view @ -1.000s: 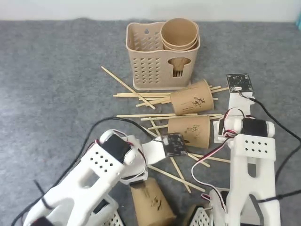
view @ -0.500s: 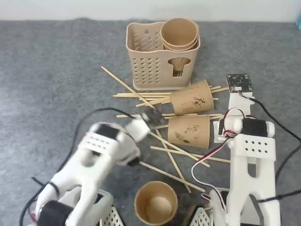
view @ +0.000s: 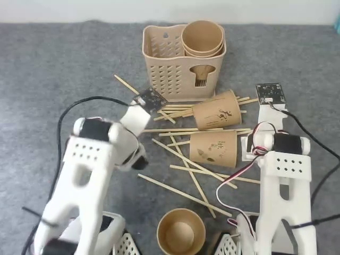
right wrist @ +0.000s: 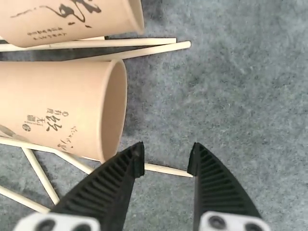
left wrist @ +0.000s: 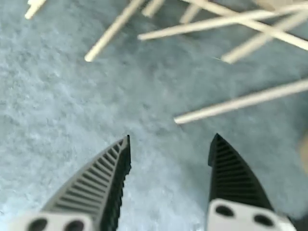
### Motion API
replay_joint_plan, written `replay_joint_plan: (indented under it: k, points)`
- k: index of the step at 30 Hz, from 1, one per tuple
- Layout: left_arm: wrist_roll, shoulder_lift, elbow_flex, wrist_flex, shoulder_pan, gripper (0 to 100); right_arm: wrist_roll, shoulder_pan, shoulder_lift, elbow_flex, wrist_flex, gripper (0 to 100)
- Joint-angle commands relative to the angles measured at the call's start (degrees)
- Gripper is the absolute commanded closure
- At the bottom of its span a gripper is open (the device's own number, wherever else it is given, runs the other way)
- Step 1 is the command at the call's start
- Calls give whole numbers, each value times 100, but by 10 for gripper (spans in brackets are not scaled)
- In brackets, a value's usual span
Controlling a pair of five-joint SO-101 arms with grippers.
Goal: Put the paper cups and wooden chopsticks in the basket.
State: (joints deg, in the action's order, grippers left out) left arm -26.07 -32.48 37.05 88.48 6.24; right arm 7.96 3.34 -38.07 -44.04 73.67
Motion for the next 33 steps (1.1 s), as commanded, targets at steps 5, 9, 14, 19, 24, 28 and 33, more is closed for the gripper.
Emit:
replay_joint_plan:
  k: [5,9,14,19,24,28,33]
  points:
    - [308,-1776,-233,1240,1099,749,141,22,-180,62,-4,829]
    - [580,-1547,-127,1240,1556,748,123,48,-145,53,-57,829]
    - [1802,-1459,-523,1222,2295,747,-413,963,-136,158,-400,827]
    - [2330,-1424,-716,1222,2778,747,-589,2651,-127,343,-716,825]
    - [2629,-1415,-681,1240,3288,747,-580,2879,251,290,-954,825]
    - [2813,-1407,-497,1240,4141,747,-413,2879,936,316,-1262,825]
    - [2813,-1407,-321,1231,5407,747,-378,2941,1727,554,-1411,825]
